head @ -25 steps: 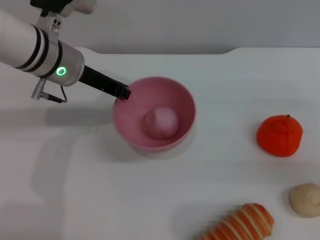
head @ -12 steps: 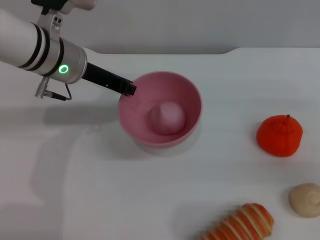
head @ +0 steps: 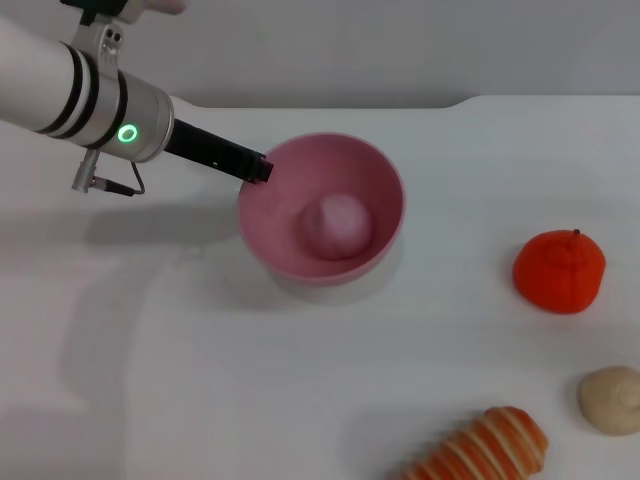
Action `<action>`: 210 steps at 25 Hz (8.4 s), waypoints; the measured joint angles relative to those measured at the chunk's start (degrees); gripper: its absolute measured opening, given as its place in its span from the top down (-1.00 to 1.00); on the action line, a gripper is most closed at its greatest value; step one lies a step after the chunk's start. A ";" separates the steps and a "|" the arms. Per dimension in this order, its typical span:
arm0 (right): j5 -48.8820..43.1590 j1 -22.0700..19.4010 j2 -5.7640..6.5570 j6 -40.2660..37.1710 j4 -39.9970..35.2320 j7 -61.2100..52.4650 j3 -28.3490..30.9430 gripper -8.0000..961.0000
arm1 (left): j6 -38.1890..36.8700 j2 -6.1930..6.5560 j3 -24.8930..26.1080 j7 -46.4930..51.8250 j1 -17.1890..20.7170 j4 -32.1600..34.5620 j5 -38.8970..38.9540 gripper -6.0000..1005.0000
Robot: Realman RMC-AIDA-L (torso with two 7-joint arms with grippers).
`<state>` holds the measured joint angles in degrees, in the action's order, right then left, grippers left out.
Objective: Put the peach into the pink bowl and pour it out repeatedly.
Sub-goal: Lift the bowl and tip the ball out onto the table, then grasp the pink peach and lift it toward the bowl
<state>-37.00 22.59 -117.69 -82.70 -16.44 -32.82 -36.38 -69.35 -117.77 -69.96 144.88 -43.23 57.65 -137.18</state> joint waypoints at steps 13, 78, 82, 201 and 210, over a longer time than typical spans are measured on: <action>0.00 0.00 0.00 0.00 0.01 0.19 0.00 0.04 | 0.96 0.00 -0.12 -0.64 0.40 0.01 1.52 0.88; 0.44 1.48 -0.47 3.00 0.08 0.27 0.62 0.04 | 114.63 -0.85 -69.05 -35.47 21.30 3.87 12.05 0.86; 0.44 1.57 -0.42 3.11 0.09 0.30 0.61 0.04 | 114.65 -0.87 -69.08 -35.46 21.18 3.79 12.01 0.86; -80.67 22.69 -1.67 16.62 -23.07 -81.90 -51.18 0.26 | 21.01 0.43 -2.72 -7.85 4.60 -4.11 12.11 0.83; -76.82 17.64 -0.96 7.52 -34.30 -81.91 -49.30 0.89 | 21.00 0.48 -2.65 -7.86 4.76 -4.47 12.12 0.83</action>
<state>-113.82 40.23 -118.65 -75.17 -50.74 -114.73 -85.68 -48.36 -117.29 -72.60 137.02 -38.46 53.18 -125.06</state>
